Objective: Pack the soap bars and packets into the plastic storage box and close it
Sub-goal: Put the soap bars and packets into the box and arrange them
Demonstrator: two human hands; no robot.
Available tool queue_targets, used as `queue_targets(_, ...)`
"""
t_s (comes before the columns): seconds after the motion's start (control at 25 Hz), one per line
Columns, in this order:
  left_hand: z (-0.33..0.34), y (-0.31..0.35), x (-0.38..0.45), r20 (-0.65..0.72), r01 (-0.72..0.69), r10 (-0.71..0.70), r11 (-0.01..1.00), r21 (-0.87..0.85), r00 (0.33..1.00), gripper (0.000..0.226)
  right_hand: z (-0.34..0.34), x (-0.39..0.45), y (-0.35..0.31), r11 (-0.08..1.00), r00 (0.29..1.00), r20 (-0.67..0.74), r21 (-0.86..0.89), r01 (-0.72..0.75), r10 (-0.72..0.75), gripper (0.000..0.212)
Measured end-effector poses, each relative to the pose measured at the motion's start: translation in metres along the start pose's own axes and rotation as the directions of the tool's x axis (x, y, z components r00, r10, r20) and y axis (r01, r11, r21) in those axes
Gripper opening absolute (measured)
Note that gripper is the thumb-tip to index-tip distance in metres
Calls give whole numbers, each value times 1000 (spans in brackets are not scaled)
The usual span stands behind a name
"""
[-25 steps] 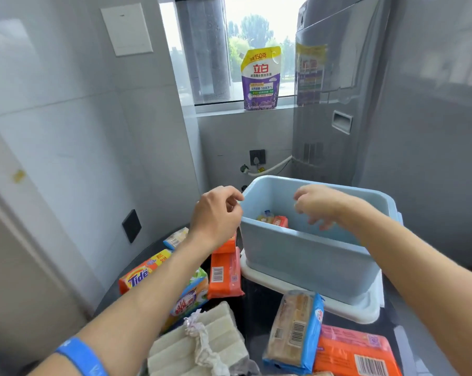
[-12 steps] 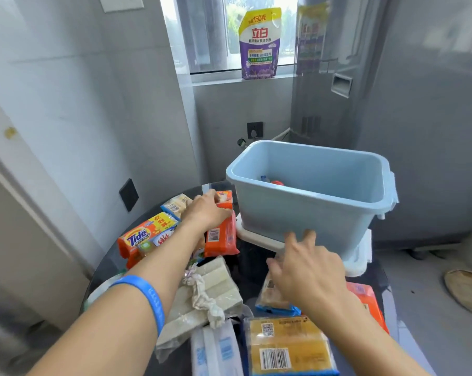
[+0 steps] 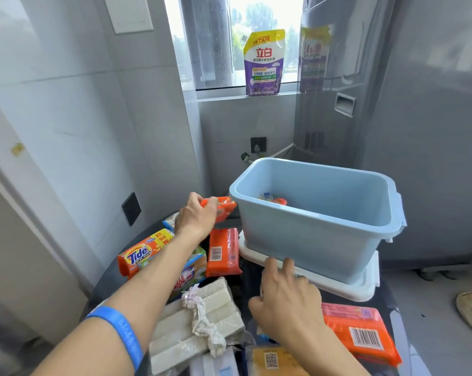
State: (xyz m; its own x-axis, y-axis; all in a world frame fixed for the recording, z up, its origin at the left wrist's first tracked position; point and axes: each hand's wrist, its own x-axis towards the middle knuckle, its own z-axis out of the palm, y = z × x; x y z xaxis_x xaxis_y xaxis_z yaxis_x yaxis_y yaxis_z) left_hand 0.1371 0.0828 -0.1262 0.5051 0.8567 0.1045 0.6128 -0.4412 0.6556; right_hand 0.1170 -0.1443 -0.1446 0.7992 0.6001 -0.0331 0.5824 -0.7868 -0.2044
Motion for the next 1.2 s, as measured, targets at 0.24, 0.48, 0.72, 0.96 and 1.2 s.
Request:
queue_targets(0.24,-64,-2,-28,321,320,-92,518,-793,943,33,-26,11,12,461,969,236,853,-245,78,46)
queue_targets(0.48,-79,-17,-65,485,460,257,151,-875,836,55,-53,2,24,-285,894,410,848,-446,-178,30)
queue_targets(0.72,-86,32,-86,446,388,304,233,-892,842,56,-91,-13,26,-383,927,276,851,-359,-253,44)
queue_targets(0.96,-80,127,-68,509,295,398,486,-822,763,53,-184,27,66,-272,999,23,962,-32,-37,34)
queue_targets(1.2,-11,175,-34,471,-164,407,865,-474,783,24,-187,95,83,-6,964,153,988,-155,219,24)
